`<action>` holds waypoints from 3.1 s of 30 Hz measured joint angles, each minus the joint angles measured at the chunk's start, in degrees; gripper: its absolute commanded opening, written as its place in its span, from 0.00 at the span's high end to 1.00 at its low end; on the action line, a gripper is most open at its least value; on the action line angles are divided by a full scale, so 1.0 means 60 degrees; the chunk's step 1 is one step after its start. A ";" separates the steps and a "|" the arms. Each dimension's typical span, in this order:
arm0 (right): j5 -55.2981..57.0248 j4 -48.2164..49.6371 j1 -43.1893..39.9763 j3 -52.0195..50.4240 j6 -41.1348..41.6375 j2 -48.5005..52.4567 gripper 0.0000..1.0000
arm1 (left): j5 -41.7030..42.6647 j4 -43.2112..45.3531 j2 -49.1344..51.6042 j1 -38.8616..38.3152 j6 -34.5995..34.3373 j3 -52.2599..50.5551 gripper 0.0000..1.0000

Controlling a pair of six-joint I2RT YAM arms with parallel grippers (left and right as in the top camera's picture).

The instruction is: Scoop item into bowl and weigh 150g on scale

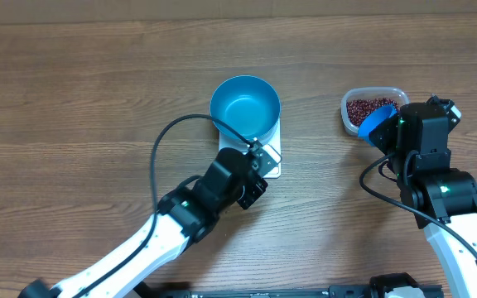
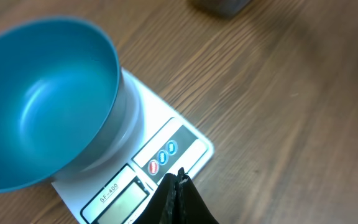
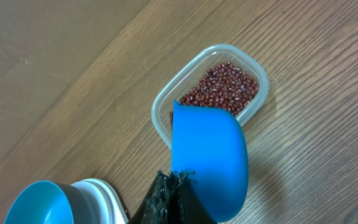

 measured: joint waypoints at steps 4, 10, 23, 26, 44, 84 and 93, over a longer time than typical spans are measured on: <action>-0.0033 -0.0004 0.0000 0.0000 0.0000 0.0000 0.96 | -0.0357 0.0284 0.1202 0.0000 0.0004 0.0000 0.96; -0.0058 -0.0004 0.0000 0.0000 0.0004 0.0000 0.96 | -0.1140 0.0390 0.2022 0.0033 -0.0036 -0.0004 0.96; -0.0062 0.0000 0.0000 0.0000 0.0004 0.0000 0.96 | -0.0911 0.1115 0.2255 0.0127 -0.0036 -0.0004 0.96; -0.0062 -0.0004 0.0000 0.0000 0.0004 0.0000 0.96 | -0.0867 0.1151 0.2455 0.0127 0.0000 -0.0004 0.96; -0.0066 0.0000 0.0000 0.0000 0.0004 0.0000 0.96 | -0.0827 0.1767 0.3395 0.0127 0.0579 -0.0004 0.96; -0.0066 0.0000 0.0000 0.0000 0.0004 0.0000 0.96 | -0.0095 0.2463 0.3442 0.0637 0.1464 -0.0004 0.96; -0.0062 0.0000 0.0000 0.0000 0.0000 0.0000 0.96 | -0.0073 0.2503 0.3483 0.0637 0.1504 -0.0004 0.96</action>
